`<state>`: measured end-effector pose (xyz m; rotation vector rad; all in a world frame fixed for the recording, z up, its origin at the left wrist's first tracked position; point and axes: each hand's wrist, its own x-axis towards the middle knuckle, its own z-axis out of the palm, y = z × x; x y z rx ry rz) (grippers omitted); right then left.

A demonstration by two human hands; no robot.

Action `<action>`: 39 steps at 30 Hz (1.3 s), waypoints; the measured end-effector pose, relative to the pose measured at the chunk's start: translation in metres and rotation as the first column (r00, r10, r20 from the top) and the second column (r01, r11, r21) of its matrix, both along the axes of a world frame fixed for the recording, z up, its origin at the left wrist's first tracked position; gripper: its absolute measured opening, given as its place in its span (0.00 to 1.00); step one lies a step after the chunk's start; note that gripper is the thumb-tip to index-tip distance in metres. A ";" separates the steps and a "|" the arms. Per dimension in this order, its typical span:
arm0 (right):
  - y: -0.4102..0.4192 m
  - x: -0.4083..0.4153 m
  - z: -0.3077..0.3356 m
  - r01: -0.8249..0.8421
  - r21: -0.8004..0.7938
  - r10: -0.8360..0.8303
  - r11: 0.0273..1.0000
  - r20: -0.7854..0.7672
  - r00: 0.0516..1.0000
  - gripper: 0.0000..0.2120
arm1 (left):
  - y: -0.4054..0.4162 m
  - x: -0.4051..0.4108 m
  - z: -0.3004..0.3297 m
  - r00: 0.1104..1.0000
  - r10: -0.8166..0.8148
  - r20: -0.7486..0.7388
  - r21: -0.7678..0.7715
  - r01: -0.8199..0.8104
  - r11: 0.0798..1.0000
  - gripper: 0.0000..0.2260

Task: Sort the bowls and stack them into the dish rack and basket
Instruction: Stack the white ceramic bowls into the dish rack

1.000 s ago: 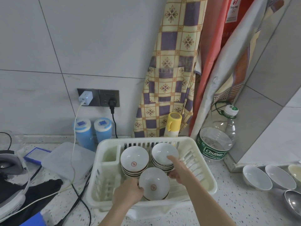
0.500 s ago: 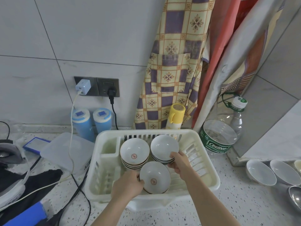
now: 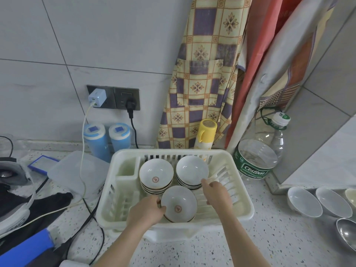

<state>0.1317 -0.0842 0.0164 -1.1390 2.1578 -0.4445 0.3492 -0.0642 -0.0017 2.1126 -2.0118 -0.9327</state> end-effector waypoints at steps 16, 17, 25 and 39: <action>0.019 0.001 -0.005 -0.408 0.105 0.418 0.907 -0.105 0.902 0.11 | 0.003 0.000 0.003 1.000 0.013 -0.026 -0.030 -0.014 0.999 0.09; 0.019 0.001 -0.005 -0.412 0.097 0.421 0.906 -0.096 0.902 0.13 | 0.003 0.000 0.003 0.999 0.013 -0.032 -0.027 -0.013 1.000 0.08; 0.017 -0.002 -0.010 -0.424 0.072 0.428 0.903 -0.063 0.901 0.11 | 0.001 0.000 -0.001 0.999 0.027 -0.030 -0.020 -0.027 0.999 0.10; 0.037 -0.009 0.004 -0.056 -0.467 0.191 0.882 0.247 0.950 0.17 | 0.016 -0.003 0.008 0.955 0.218 -0.203 -0.302 -0.273 0.913 0.08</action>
